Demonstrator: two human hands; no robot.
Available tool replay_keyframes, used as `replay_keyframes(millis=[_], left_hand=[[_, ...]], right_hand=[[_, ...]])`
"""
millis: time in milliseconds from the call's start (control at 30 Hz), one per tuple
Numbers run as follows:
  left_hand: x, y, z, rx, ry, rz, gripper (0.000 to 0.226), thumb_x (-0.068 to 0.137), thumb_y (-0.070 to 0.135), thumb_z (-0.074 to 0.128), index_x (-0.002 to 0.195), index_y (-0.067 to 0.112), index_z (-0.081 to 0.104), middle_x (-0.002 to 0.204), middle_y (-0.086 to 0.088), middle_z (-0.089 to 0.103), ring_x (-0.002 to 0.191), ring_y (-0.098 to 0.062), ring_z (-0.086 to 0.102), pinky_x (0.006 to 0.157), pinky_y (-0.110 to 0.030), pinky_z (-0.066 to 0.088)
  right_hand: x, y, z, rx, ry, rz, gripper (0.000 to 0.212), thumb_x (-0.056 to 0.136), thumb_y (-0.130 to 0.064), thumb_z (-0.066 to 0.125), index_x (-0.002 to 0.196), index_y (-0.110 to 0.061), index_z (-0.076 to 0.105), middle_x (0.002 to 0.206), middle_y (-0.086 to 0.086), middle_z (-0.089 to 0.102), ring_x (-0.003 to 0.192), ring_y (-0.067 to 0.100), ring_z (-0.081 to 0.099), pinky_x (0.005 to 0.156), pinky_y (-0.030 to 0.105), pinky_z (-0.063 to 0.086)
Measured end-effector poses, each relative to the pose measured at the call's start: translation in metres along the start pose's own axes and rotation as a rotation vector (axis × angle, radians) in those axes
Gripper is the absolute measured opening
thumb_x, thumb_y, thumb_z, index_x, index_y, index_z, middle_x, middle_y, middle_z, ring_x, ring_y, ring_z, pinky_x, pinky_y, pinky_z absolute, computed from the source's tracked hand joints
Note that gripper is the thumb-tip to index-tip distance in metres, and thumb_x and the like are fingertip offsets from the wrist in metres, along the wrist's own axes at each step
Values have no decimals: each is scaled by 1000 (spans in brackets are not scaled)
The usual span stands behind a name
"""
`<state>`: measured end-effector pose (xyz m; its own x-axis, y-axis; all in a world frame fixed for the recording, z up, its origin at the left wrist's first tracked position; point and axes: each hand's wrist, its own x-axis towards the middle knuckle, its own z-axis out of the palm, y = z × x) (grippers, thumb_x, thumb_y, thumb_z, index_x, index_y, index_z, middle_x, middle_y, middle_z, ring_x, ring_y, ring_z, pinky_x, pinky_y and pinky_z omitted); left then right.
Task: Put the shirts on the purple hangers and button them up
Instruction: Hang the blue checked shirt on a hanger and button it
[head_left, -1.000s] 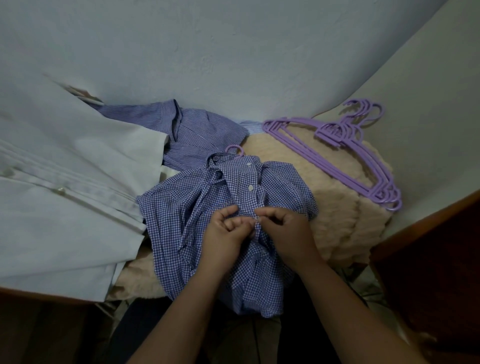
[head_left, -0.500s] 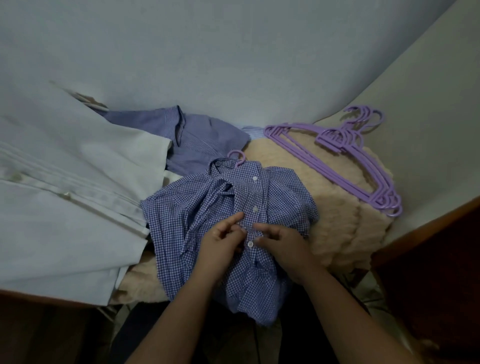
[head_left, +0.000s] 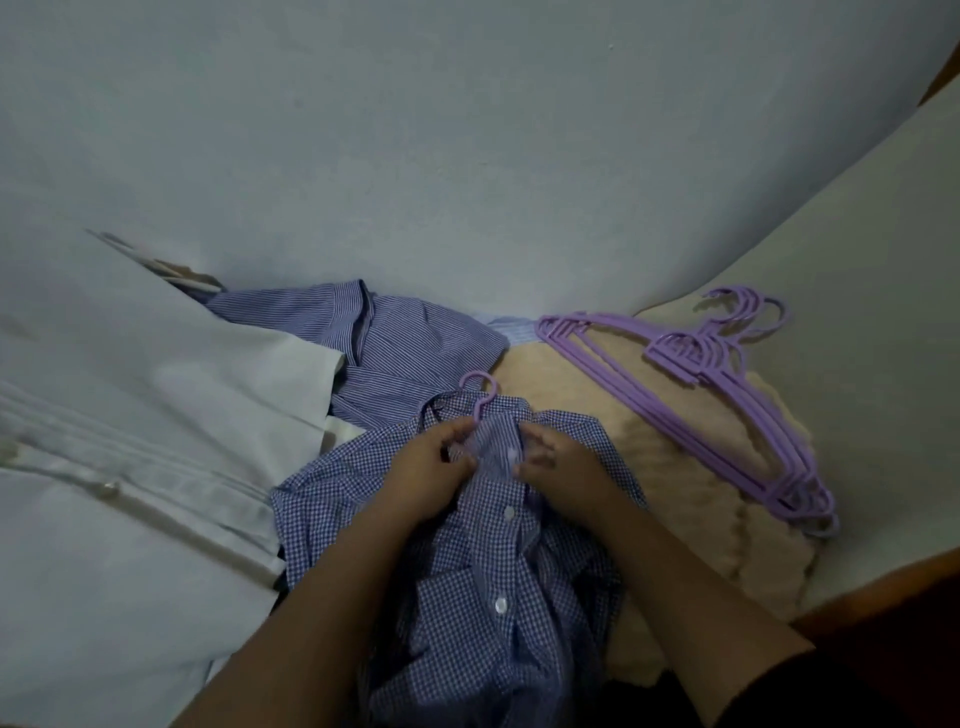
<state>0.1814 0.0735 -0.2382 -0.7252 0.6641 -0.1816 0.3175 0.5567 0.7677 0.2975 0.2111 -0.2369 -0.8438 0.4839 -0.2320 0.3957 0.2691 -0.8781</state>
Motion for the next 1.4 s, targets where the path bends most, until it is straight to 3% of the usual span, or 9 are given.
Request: replay_keyframes(millis=[167, 333, 500, 600, 767, 867, 1000, 1200, 1400], left_hand=[[-9, -32, -7, -3, -507, -132, 29, 71, 21, 71, 97, 32, 75, 101, 8, 73, 96, -12, 67, 94, -36, 52], [-6, -31, -6, -381, -76, -155, 13, 82, 17, 74, 95, 16, 74, 82, -5, 73, 80, -20, 70, 86, -43, 57], [22, -12, -12, -198, 320, -15, 5, 83, 22, 71, 86, 18, 70, 76, -3, 66, 70, -16, 62, 65, -29, 53], [44, -13, -12, -34, 369, -25, 32, 81, 31, 71, 110, 17, 64, 106, -1, 59, 99, -17, 56, 88, -39, 51], [61, -11, -9, 137, 296, 34, 16, 89, 9, 57, 95, 23, 54, 106, -3, 59, 91, -22, 56, 74, -34, 46], [65, -14, -10, 280, 173, -4, 26, 87, 1, 49, 88, 25, 59, 100, -6, 62, 82, -25, 57, 67, -31, 41], [65, -16, -14, 373, -5, -104, 48, 87, -3, 50, 123, 24, 65, 120, -3, 67, 96, -21, 63, 80, -27, 47], [49, -10, -34, -23, 95, -183, 43, 93, -2, 40, 117, 19, 68, 90, -11, 69, 51, -15, 45, 47, -21, 41], [27, -11, -56, -972, -61, -342, 43, 92, -10, 30, 115, 5, 64, 80, -7, 68, 61, -16, 56, 53, -25, 53]], right_hand=[[-15, 22, 4, -1, -165, 60, 17, 92, -26, 59, 87, -14, 70, 72, 13, 69, 47, 18, 57, 58, 33, 54], [5, 11, 5, 101, 151, -31, 29, 92, -24, 60, 65, -15, 64, 56, -3, 61, 48, 9, 54, 60, 30, 49], [35, -3, 7, 100, 209, 37, 20, 91, -24, 60, 107, -14, 64, 94, -1, 64, 84, 13, 59, 73, 25, 46], [53, -6, 9, 136, 251, 101, 43, 90, -24, 60, 130, -13, 51, 128, 8, 56, 112, 21, 56, 91, 30, 46], [64, -12, 10, 184, 194, 83, 46, 89, -13, 60, 133, -20, 50, 108, 1, 58, 83, 17, 58, 61, 16, 47], [65, -10, 9, 167, 103, 34, 40, 91, -4, 56, 128, -19, 57, 120, -1, 61, 94, 22, 63, 73, 28, 53], [64, -7, 8, 187, 43, 103, 37, 91, 2, 48, 119, -15, 65, 135, 8, 55, 97, 18, 62, 83, 35, 53], [56, -7, 3, 299, 31, 156, 42, 88, 8, 43, 119, -9, 64, 130, 9, 57, 114, 18, 53, 88, 22, 43], [36, -10, -6, 702, 6, 202, 45, 84, 11, 32, 115, 0, 63, 111, 15, 66, 87, 22, 60, 75, 28, 48]])
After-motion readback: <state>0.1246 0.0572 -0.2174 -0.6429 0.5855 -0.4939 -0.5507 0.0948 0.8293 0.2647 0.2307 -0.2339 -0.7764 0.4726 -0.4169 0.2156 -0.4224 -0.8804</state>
